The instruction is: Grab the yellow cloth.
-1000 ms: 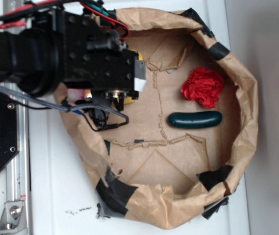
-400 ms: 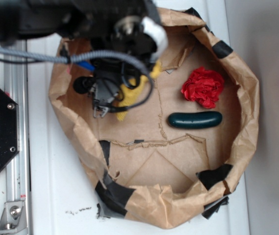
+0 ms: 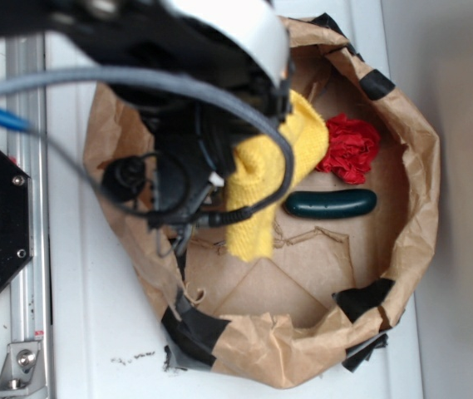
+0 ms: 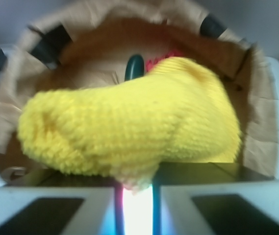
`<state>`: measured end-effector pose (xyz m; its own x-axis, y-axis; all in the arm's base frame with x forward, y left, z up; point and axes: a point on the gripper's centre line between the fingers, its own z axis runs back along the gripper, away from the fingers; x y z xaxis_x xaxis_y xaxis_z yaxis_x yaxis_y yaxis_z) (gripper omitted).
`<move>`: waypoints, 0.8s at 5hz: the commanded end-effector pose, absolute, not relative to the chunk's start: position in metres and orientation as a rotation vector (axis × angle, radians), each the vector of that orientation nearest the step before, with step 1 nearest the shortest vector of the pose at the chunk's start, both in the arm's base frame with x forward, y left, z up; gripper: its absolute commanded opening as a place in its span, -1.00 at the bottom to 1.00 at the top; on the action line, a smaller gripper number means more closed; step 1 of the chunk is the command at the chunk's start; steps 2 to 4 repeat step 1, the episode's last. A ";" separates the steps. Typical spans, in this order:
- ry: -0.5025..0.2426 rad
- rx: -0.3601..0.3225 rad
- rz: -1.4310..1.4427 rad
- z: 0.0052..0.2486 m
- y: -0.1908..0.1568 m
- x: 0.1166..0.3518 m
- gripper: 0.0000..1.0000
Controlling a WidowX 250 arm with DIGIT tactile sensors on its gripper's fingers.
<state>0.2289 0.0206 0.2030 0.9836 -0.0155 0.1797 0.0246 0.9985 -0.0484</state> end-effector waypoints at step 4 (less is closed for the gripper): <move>-0.214 -0.070 0.059 0.200 0.014 0.213 -1.00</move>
